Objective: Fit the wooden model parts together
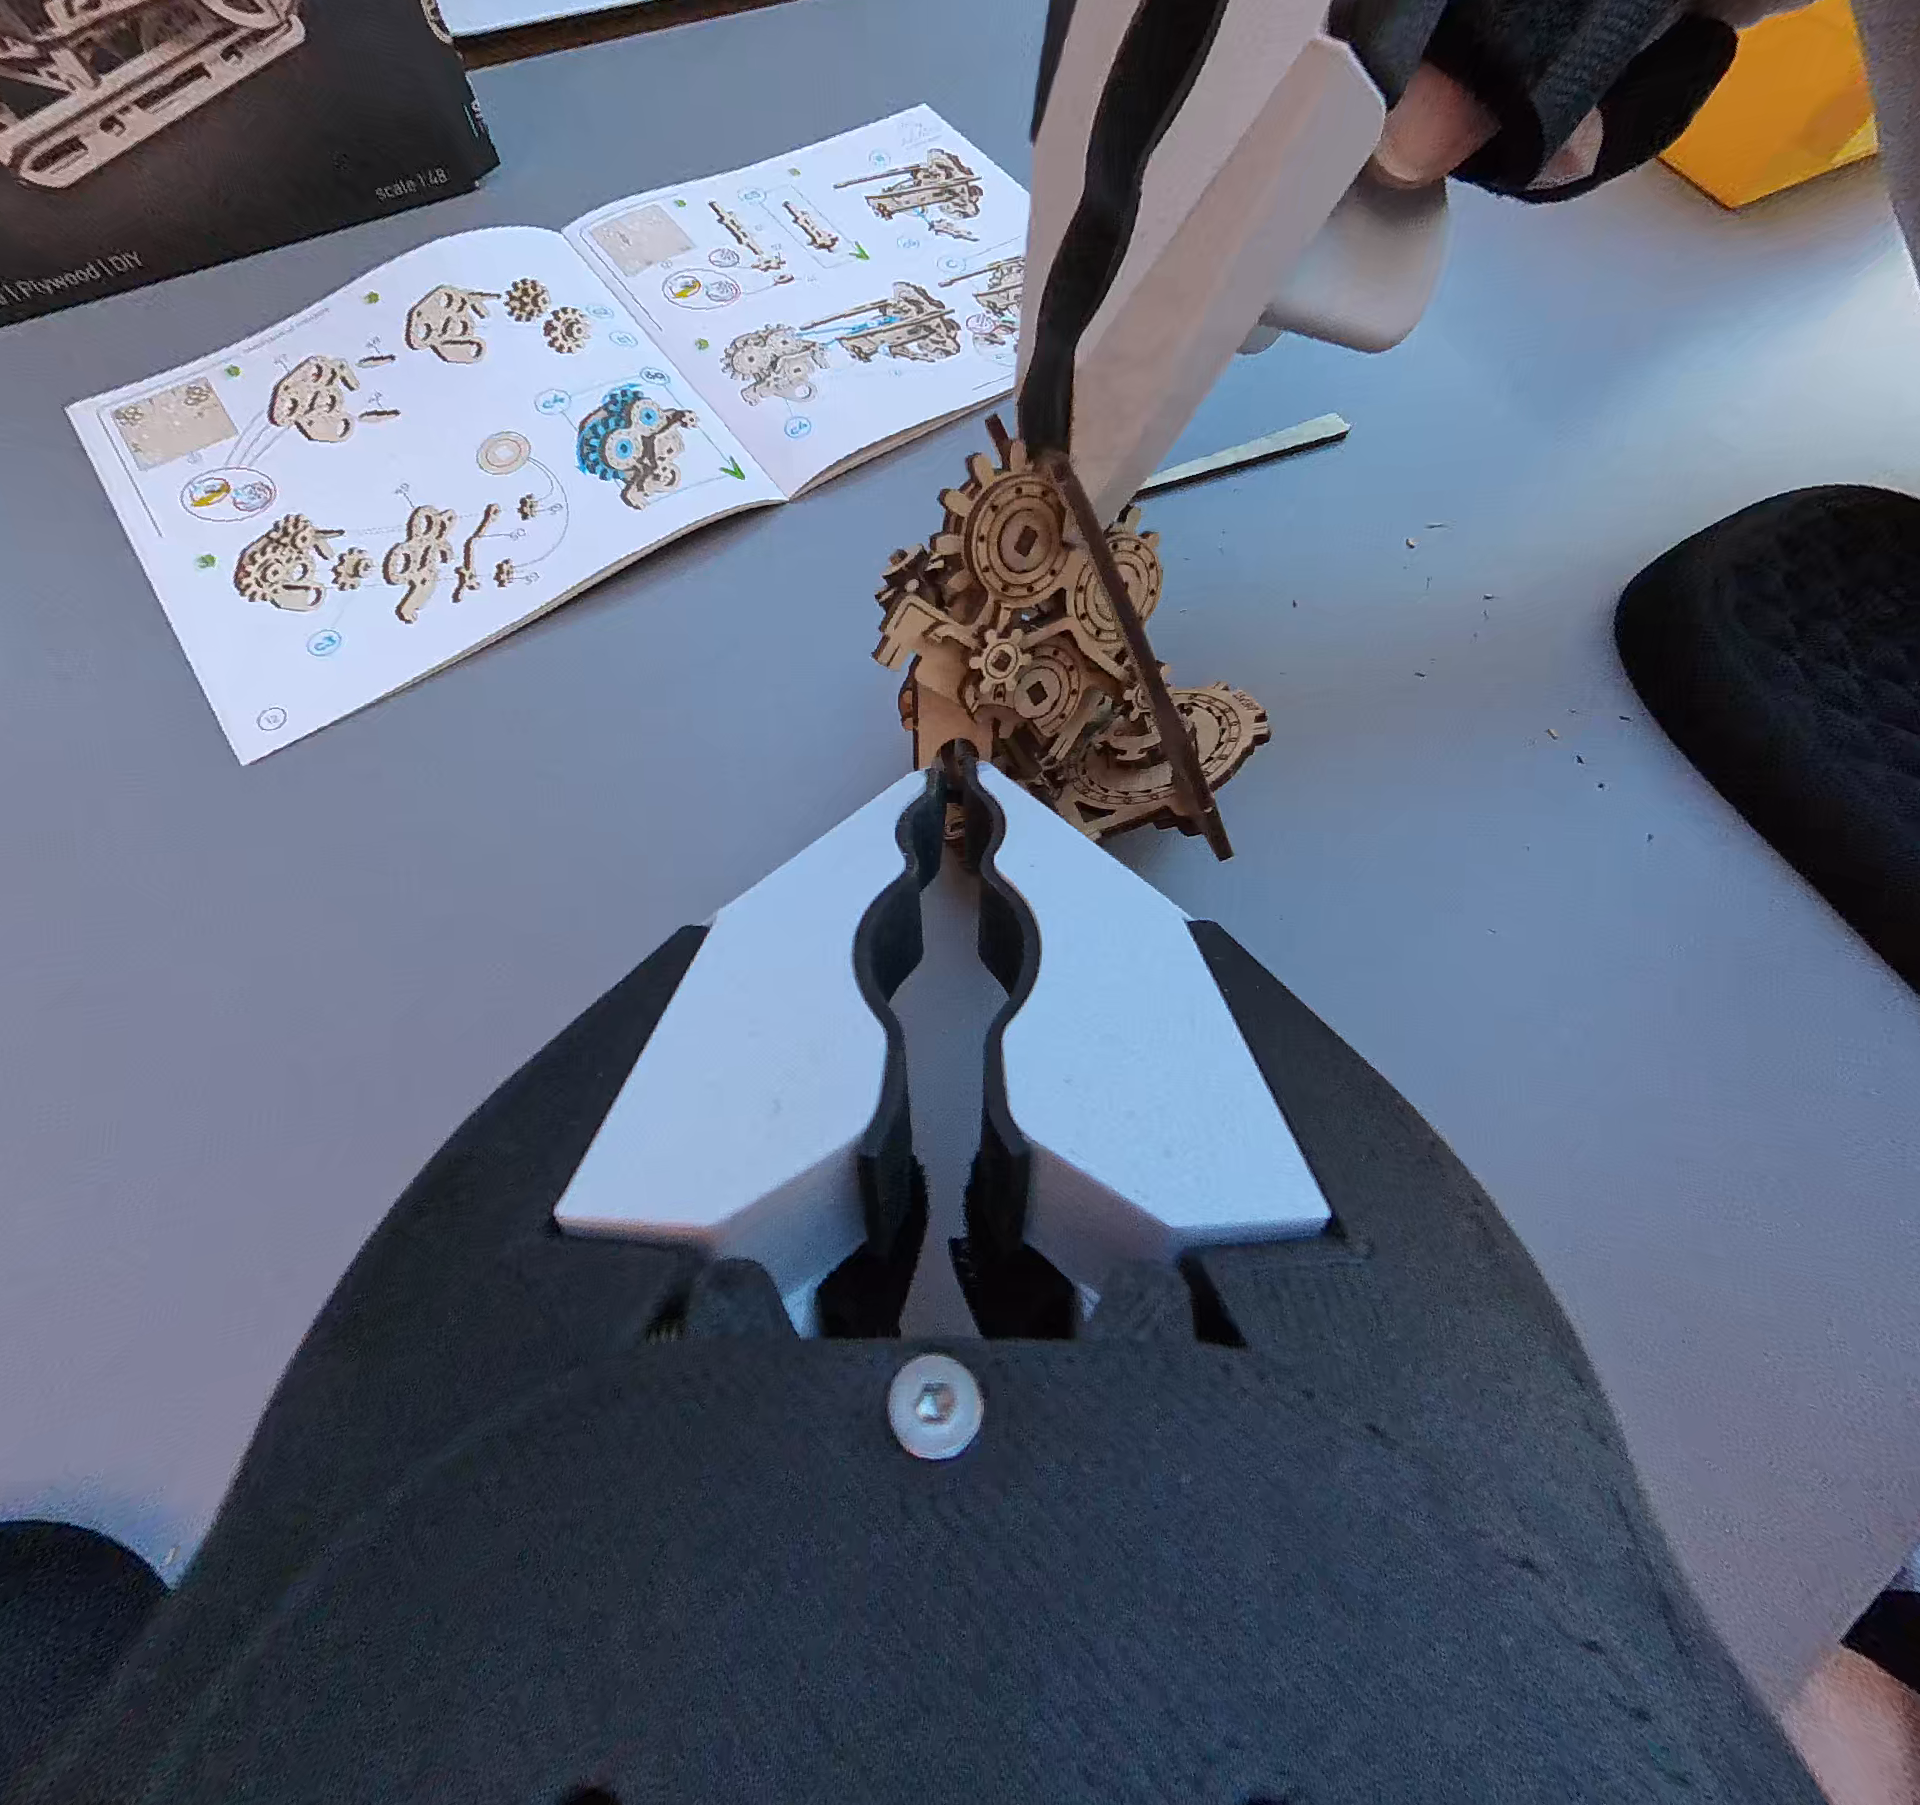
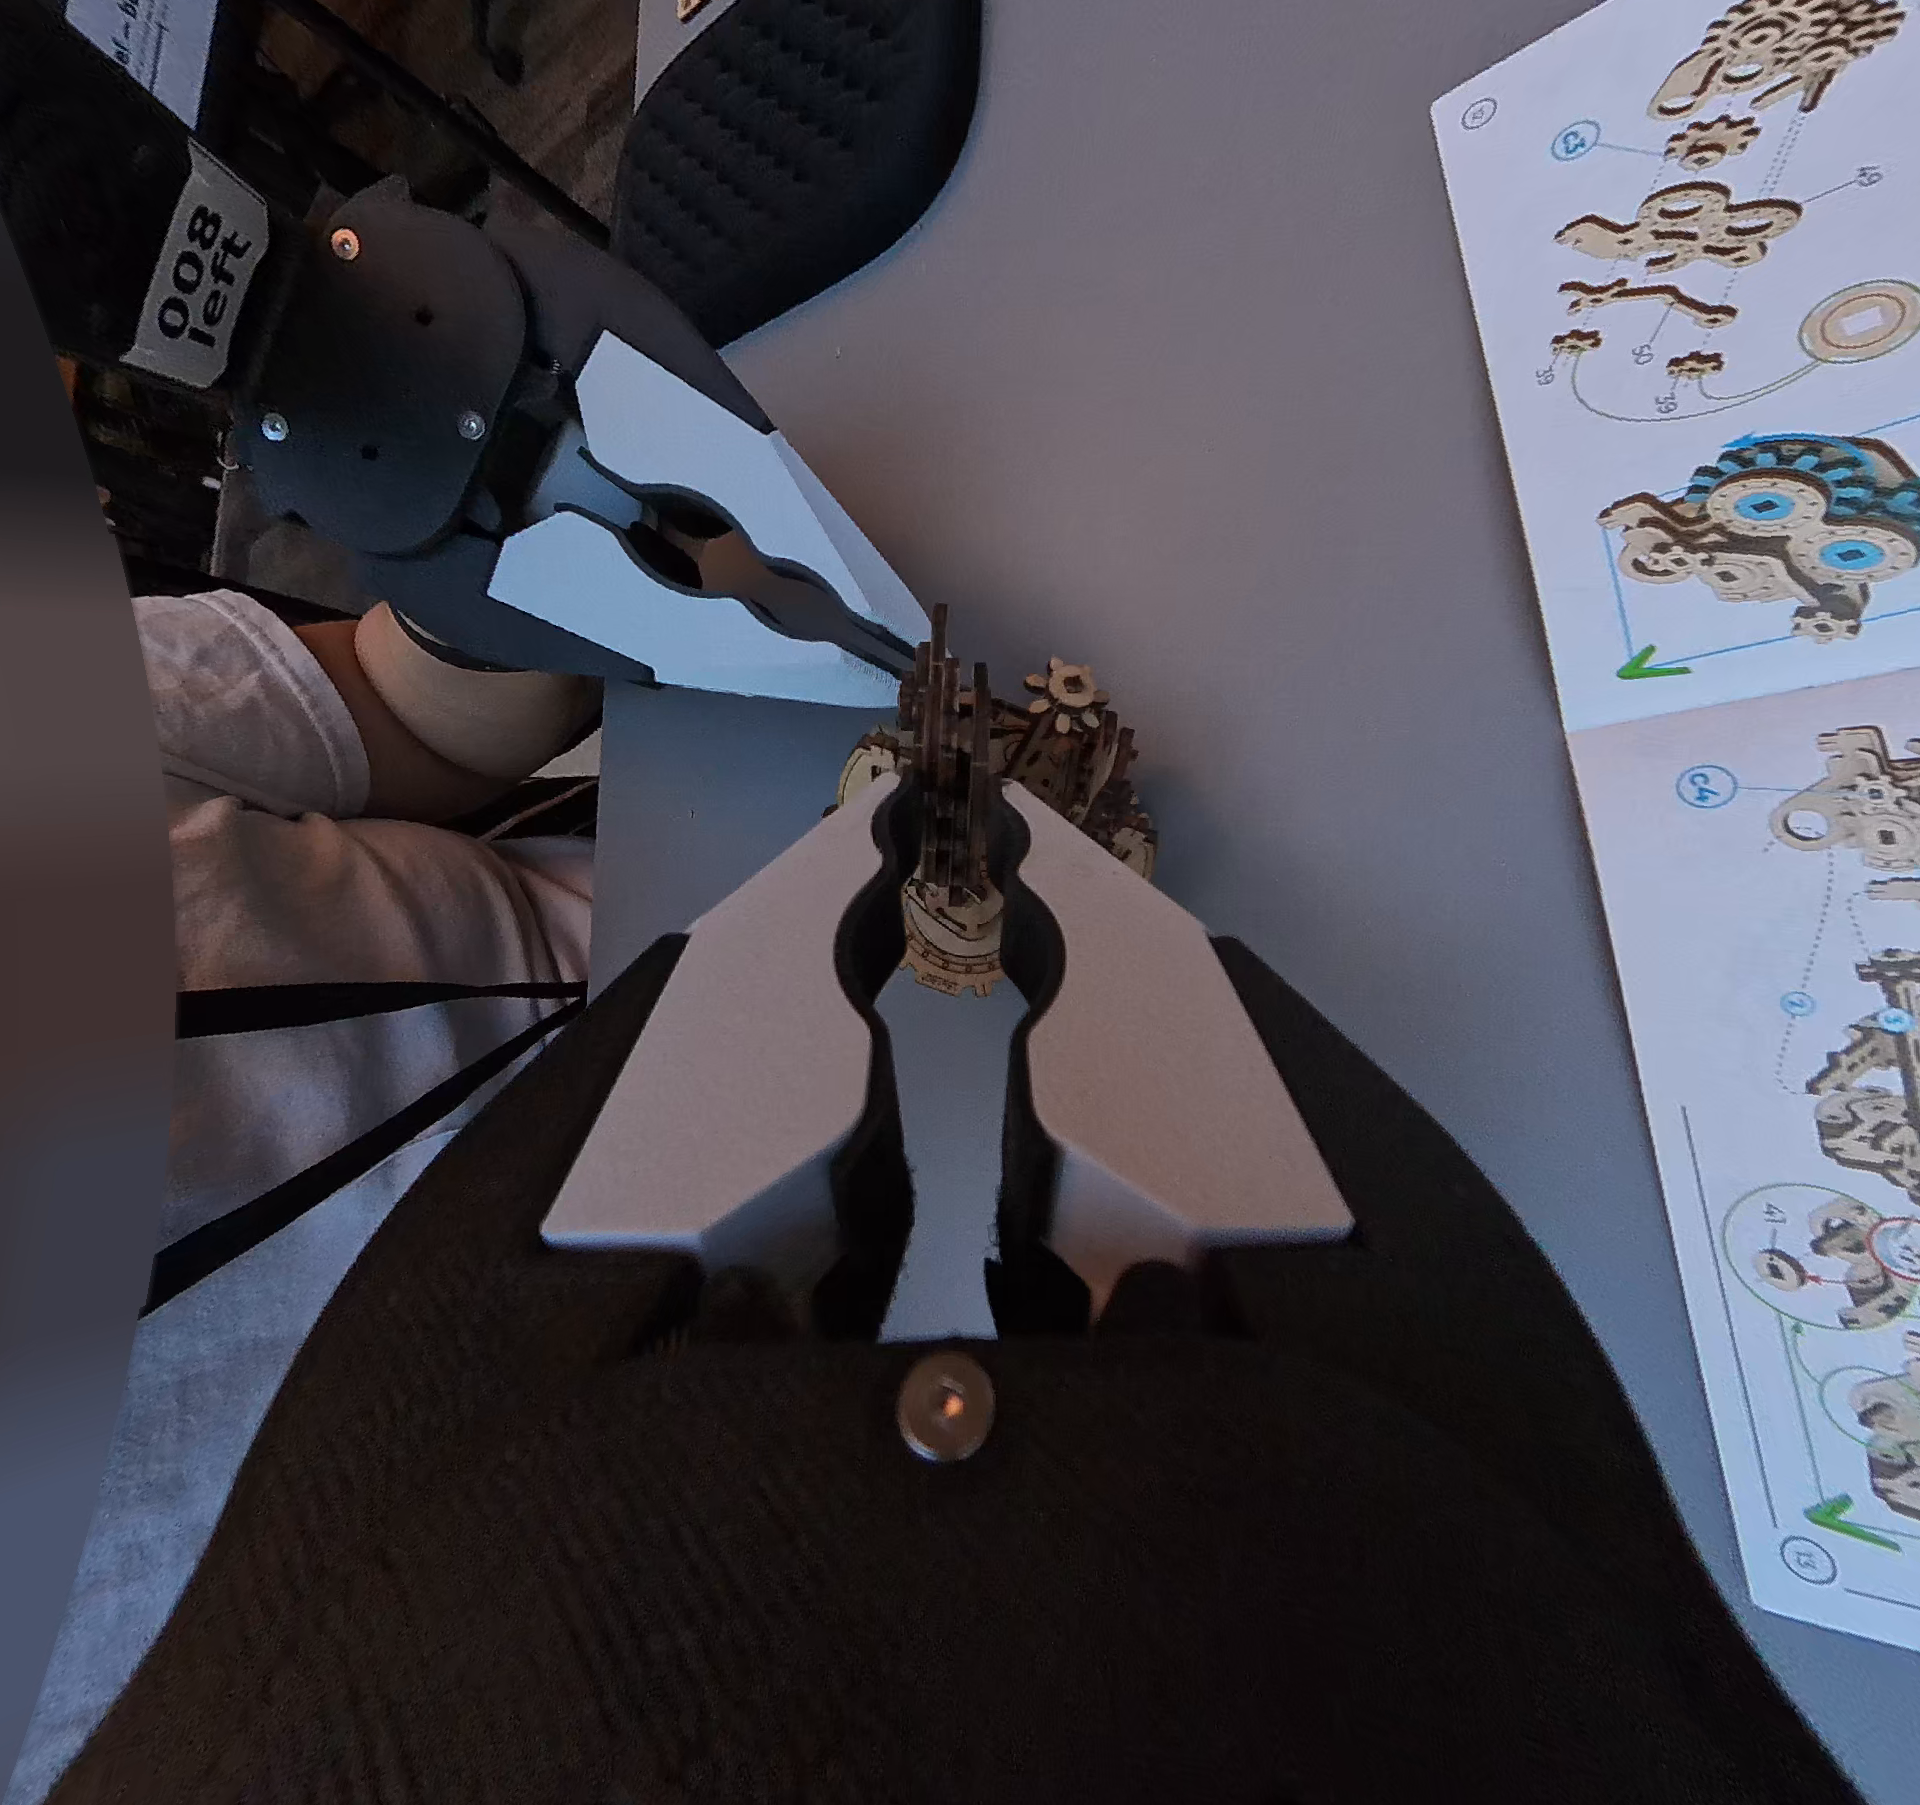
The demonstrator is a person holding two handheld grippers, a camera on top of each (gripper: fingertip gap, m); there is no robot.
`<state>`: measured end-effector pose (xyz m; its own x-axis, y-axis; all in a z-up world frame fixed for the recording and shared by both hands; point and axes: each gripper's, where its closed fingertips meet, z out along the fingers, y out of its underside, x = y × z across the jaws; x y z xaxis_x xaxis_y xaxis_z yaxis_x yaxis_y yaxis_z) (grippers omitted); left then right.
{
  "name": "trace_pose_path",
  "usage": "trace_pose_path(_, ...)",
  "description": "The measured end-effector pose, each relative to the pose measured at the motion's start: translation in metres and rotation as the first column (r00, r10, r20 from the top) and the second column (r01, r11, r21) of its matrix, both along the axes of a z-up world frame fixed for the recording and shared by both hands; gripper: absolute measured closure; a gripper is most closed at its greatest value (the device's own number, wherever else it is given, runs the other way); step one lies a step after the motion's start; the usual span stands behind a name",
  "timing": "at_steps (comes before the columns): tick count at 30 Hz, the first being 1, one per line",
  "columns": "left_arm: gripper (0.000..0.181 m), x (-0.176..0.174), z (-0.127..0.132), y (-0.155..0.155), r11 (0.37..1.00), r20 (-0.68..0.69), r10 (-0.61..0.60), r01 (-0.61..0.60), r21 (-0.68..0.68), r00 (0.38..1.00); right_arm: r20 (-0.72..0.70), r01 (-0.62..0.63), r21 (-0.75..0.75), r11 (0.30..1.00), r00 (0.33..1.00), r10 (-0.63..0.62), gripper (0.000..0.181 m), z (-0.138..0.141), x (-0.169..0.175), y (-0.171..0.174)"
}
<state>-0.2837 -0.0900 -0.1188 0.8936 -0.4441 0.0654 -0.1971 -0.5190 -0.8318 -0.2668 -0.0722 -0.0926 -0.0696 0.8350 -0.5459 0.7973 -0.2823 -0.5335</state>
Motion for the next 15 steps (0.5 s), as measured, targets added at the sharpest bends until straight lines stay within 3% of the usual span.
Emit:
trace_pose_path(1,0.181,-0.0003,-0.0001,-0.0001,1.0,0.001,0.0,0.0,0.0,1.0,0.002,0.004,-0.006,1.0,1.0,-0.004,0.171,-0.0006,0.0005,-0.0001)
trace_pose_path(11,0.181,-0.0007,-0.0019,0.0013,1.0,-0.049,-0.006,0.006,-0.006,0.999,0.091,-0.009,0.018,1.0,0.996,0.007,0.171,-0.0081,0.0067,-0.0011)
trace_pose_path(15,0.18,-0.0004,0.001,0.0021,1.0,0.001,-0.005,0.005,0.003,1.0,0.056,-0.018,0.036,0.999,0.998,0.016,0.171,-0.0044,0.0045,0.0005)
